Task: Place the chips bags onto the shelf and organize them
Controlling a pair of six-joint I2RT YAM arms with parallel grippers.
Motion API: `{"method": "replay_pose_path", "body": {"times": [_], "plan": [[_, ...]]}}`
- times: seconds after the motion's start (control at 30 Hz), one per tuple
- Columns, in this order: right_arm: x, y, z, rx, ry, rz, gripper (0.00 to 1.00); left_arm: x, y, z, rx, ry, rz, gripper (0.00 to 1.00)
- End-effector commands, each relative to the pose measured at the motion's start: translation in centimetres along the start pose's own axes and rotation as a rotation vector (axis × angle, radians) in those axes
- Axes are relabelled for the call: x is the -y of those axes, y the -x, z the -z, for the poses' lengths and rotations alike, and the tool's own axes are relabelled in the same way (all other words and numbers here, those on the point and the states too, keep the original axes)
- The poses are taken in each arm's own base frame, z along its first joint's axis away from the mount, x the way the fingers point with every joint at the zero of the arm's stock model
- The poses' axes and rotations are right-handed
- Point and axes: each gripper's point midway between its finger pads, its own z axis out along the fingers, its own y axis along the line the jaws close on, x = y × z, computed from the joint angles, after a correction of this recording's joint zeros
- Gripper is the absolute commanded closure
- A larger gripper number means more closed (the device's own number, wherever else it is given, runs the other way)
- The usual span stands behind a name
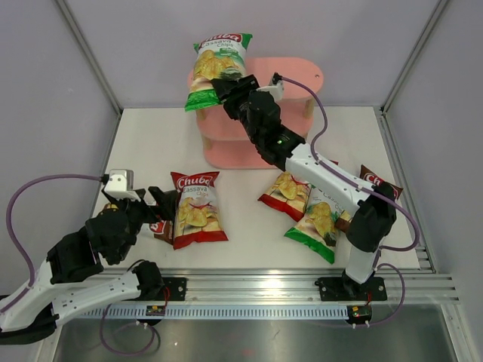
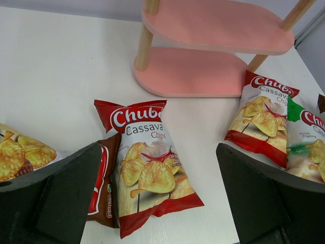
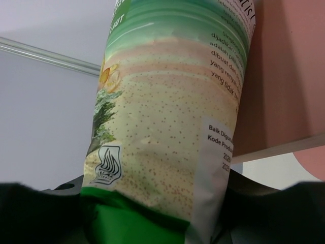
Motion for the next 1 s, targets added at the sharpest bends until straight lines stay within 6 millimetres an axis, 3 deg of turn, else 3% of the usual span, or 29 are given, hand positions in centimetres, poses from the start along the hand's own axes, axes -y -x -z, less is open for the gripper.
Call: {"method": "replay_pose_path", "body": {"times": [0.0, 0.2, 0.43, 0.6, 0.73, 0.97], "plan": [[-1.0, 1.0, -0.5, 0.067, -0.023, -0.030, 0.67, -0.7, 0.6, 0.2, 0.035, 0.021, 0.024, 0.01], [-0.2, 0.3, -0.6, 0.040, -0.051, -0.027, 0.61, -0.9, 0.7, 0.4, 0.042, 0.018, 0.035, 0.01], [0.3, -0.3, 0.6, -0.029, -0.124, -0.011, 0.45, -1.5, 0.6, 0.4, 0.040, 0.053, 0.047, 0.01], [0.6, 0.1, 1.6, -0.037, -0.154, -0.024, 0.24, -1.7, 0.6, 0.5, 0.042, 0.062, 0.062, 0.01], [0.9, -0.1, 1.8, -0.044, -0.162, -0.043, 0.22, -2.0, 0.7, 0.7, 0.047, 0.068, 0.080, 0.01], [-0.6, -0.2, 2.6, -0.066, -0.117, -0.146, 0.22, -2.3, 0.2, 0.7, 0.038, 0.080, 0.082, 0.01]]}}
